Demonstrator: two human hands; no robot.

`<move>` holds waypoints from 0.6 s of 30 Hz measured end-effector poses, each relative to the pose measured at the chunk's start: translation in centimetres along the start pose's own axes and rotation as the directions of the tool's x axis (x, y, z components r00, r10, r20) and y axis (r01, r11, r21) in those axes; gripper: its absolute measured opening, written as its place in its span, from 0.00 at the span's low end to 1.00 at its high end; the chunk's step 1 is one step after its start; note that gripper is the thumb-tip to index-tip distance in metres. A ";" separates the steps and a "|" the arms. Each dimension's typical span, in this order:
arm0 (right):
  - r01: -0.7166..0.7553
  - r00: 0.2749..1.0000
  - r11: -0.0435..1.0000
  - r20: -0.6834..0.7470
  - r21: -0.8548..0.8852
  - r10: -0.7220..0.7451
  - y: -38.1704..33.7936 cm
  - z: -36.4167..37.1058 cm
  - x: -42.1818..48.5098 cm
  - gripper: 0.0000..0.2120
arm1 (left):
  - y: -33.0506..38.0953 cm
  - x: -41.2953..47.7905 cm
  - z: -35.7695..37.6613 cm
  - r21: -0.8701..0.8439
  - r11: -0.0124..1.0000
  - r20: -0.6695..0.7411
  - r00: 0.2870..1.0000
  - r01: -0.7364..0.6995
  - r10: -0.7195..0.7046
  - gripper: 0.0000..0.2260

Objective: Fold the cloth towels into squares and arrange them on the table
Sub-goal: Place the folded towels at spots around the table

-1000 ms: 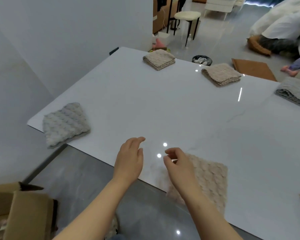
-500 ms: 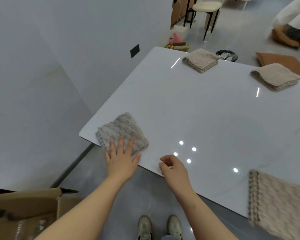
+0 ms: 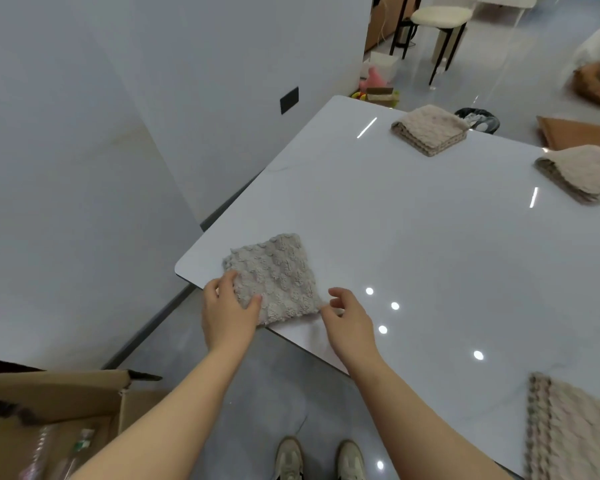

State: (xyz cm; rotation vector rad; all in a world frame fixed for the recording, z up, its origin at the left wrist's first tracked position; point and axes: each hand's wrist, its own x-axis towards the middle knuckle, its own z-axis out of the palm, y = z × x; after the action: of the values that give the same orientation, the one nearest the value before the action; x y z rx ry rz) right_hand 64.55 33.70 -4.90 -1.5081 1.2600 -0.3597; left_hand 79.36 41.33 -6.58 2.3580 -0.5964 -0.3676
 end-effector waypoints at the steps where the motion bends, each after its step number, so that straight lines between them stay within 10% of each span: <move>1: 0.004 1.000 1.000 0.021 0.006 -0.004 -0.4 0.3 0.3 0.19 | 0.1 0.2 -0.1 -0.070 0.997 0.019 0.999 0.031 -0.030 0.23; 18: -0.182 0.983 0.979 -0.003 0.086 0.183 2.4 -3.1 -0.5 0.12 | 3.1 0.6 1.5 0.006 0.961 0.399 0.882 -0.276 0.251 0.21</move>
State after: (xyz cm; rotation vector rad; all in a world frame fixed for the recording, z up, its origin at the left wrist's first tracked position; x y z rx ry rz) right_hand 60.75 32.85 -5.65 -1.3080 1.3632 -0.2974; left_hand 78.26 38.12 -5.69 2.2296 -1.1219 -0.7167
